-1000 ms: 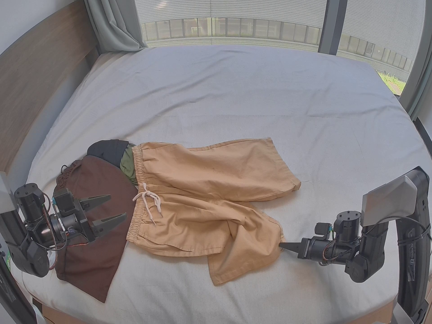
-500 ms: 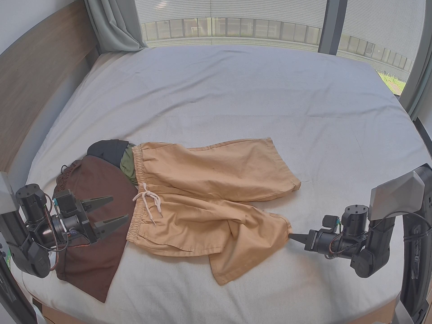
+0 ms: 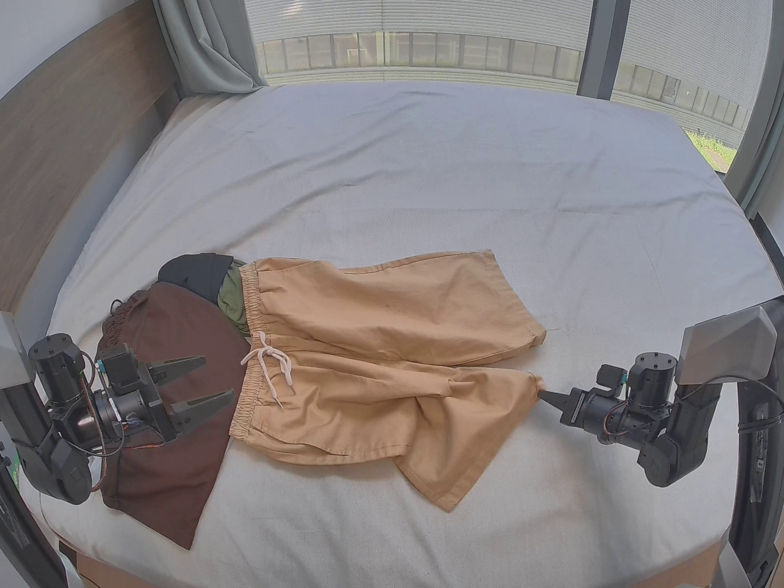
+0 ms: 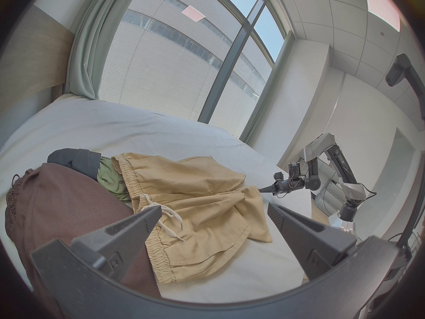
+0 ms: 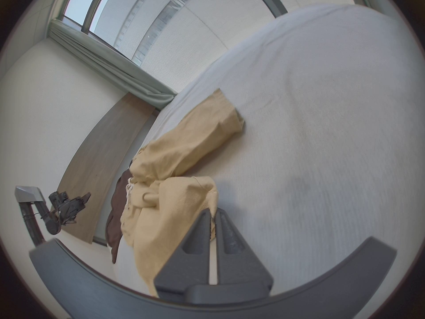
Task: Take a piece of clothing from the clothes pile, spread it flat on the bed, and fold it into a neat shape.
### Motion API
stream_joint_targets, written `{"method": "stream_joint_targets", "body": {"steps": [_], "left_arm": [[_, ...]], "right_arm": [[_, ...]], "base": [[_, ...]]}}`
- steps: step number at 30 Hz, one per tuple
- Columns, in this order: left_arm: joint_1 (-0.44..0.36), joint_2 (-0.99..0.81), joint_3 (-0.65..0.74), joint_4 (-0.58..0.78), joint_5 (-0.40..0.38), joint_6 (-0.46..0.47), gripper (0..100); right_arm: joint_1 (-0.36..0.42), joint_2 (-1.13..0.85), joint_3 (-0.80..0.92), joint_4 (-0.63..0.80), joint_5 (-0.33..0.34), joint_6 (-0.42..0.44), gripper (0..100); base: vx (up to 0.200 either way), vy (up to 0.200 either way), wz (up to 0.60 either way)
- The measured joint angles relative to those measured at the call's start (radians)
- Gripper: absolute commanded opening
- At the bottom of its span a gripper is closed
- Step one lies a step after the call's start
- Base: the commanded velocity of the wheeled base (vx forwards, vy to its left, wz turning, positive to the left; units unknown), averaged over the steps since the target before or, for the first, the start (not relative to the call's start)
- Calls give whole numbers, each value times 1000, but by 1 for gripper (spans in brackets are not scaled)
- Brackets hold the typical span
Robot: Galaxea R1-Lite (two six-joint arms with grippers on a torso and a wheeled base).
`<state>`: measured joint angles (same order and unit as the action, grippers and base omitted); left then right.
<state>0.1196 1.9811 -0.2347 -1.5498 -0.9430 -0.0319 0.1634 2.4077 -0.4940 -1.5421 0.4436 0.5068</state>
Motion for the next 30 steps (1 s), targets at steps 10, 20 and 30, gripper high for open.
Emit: {"method": "stream_joint_targets", "body": {"steps": [10,20,30], "left_arm": [[-7,0,1,0,0,0,100],[-8,0,1,0,0,-1,100],[-8,0,0,0,0,-1,100]], "right_arm": [[7,23,-114,-2,-57,0,0],[10,37,-199,-2,-104,1,0],[11,45,-224,-4,-106,-1,0]], "base": [[0,0,0],[0,0,0],[0,0,0]]}}
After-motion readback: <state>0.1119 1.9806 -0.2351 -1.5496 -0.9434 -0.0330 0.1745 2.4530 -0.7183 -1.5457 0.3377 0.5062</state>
